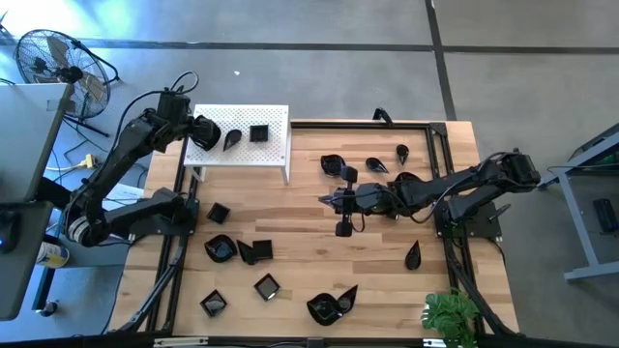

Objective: Pick & Place Mini shaped plates
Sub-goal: Stack the black leaf shaped plate on top of the black leaf shaped plate on the shelf, then stack the black drop shaped plate on top of the black drop shaped plate on the shelf

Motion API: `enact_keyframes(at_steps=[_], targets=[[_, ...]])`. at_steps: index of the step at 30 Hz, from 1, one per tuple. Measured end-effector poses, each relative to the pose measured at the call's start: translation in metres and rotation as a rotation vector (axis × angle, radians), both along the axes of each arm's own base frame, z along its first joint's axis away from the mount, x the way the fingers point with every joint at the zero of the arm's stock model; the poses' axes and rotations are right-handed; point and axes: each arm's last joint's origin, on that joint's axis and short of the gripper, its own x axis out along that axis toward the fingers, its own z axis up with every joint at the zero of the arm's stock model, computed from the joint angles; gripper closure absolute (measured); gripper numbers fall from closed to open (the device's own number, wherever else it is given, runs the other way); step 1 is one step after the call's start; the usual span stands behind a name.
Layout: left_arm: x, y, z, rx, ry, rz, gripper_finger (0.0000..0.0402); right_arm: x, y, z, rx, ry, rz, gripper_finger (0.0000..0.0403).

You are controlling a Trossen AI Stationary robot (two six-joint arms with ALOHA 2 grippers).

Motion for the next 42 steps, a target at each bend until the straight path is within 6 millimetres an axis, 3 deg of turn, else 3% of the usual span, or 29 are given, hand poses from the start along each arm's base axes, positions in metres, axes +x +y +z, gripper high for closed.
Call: enact_keyframes(at_steps=[11, 18, 28, 34, 42], targets=[[0.001, 0.002, -0.001, 0.007, 0.002, 0.003, 0.0399, 0.000, 0.000, 0.000, 0.000, 0.001, 0.000, 0.0402], [0.001, 0.003, -0.015, -0.025, 0.017, 0.005, 0.0399, 0.000, 0.000, 0.000, 0.000, 0.001, 0.000, 0.0402], [0.002, 0.004, -0.012, 0.016, -0.011, 0.001, 0.0399, 0.000, 0.000, 0.000, 0.000, 0.001, 0.000, 0.0401], [0.001, -0.003, -0.007, 0.032, -0.043, -0.056, 0.0399, 0.000, 0.000, 0.000, 0.000, 0.001, 0.000, 0.0401], [0.018, -0.023, 0.000, 0.132, -0.079, -0.214, 0.0399, 0.000, -0.001, 0.000, -0.012, 0.002, -0.023, 0.0401]])
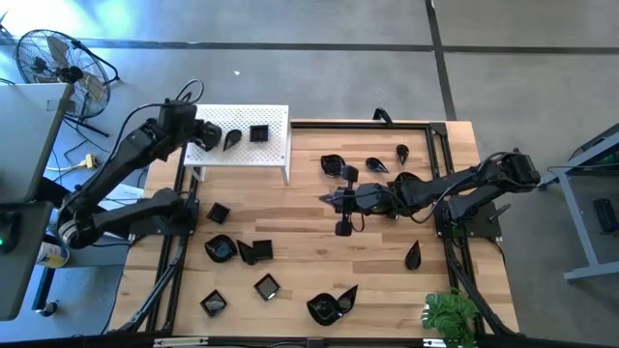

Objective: Pick & Place Mini shaped plates
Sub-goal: Stack the black drop shaped plate on top of the black drop shaped plate on the shelf

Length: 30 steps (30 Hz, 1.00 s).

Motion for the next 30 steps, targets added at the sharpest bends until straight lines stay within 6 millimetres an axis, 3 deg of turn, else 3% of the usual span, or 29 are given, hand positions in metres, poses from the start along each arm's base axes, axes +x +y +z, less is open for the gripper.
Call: enact_keyframes(at_steps=[5, 12, 23, 30], targets=[[0.020, -0.009, -0.004, 0.129, -0.041, -0.153, 0.0399, 0.000, 0.000, -0.001, -0.007, 0.006, -0.015, 0.0402], [0.037, -0.020, -0.010, 0.120, -0.059, -0.346, 0.0399, 0.000, -0.002, 0.000, -0.021, -0.005, -0.052, 0.0402], [0.035, -0.031, -0.024, -0.029, 0.020, -0.411, 0.0399, 0.000, -0.008, 0.000, 0.000, -0.013, -0.088, 0.0401], [0.028, -0.035, -0.019, 0.028, -0.004, -0.422, 0.0399, 0.000, -0.008, -0.001, -0.005, -0.001, -0.093, 0.0401]])
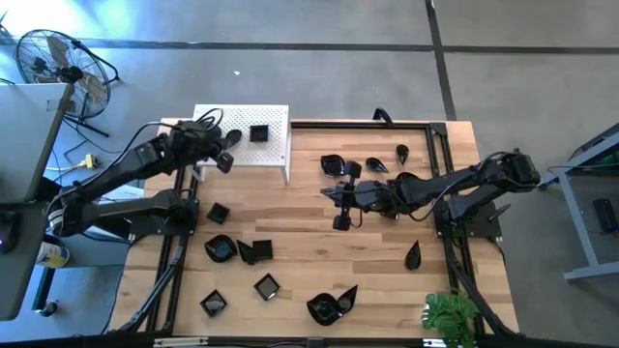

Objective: Pick & Place Mini shaped plates
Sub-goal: Stack the black drop shaped plate on top of the black drop shaped plate on the shelf

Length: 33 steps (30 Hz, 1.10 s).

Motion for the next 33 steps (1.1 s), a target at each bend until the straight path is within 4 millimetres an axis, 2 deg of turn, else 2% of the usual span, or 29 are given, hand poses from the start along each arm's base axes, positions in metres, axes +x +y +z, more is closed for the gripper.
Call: enact_keyframes(at_steps=[4, 9, 20, 25, 33], targets=[[-0.001, -0.001, -0.012, 0.020, -0.038, -0.005, 0.0399, 0.000, 0.000, 0.000, -0.001, 0.004, -0.002, 0.0402], [-0.006, -0.004, -0.023, -0.011, 0.014, -0.003, 0.0399, 0.000, 0.000, 0.000, -0.001, 0.004, -0.002, 0.0402], [-0.006, -0.004, -0.020, 0.013, -0.016, -0.004, 0.0399, 0.000, 0.000, 0.000, 0.008, -0.001, -0.015, 0.0401], [0.002, -0.001, -0.017, 0.053, -0.140, -0.050, 0.0399, -0.006, -0.006, 0.003, 0.018, -0.009, -0.138, 0.0398], [0.015, 0.001, -0.040, 0.192, -0.415, -0.239, 0.0399, -0.030, -0.035, 0.007, 0.192, 0.058, -0.329, 0.0393]])
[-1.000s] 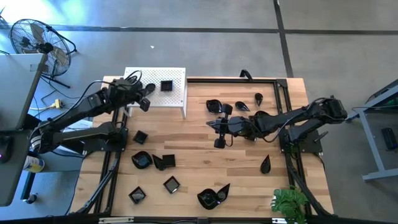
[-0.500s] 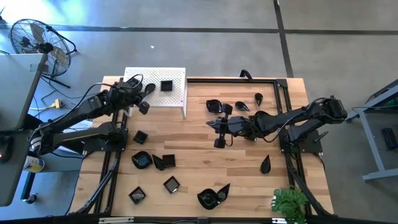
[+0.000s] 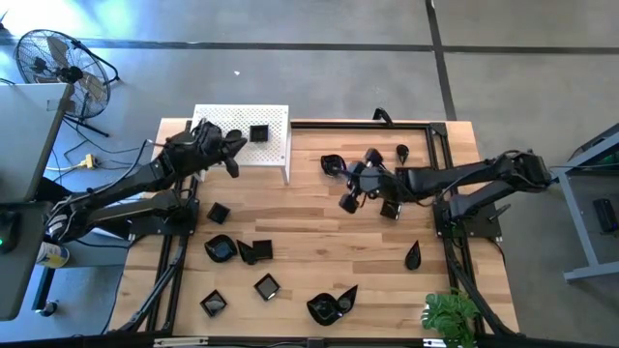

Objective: Pick & Place Mini shaped plates
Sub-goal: Stack the black drop shaped plate on top of the black drop shaped plate on the shelf

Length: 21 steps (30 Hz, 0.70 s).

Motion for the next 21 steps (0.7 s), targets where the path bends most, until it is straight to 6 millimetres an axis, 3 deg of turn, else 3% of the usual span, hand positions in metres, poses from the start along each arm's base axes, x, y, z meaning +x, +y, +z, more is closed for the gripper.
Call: enact_keyframes(at_steps=[5, 13, 21], targets=[[0.005, -0.006, -0.011, 0.113, -0.127, -0.135, 0.0399, -0.018, -0.024, -0.012, 0.111, 0.136, -0.176, 0.0370], [0.009, -0.015, -0.016, 0.093, -0.106, -0.311, 0.0399, -0.054, -0.066, -0.030, 0.294, 0.418, -0.332, 0.0297], [0.012, -0.022, -0.017, 0.111, -0.079, -0.366, 0.0399, -0.081, -0.117, -0.034, 0.471, 0.444, -0.389, 0.0275]])
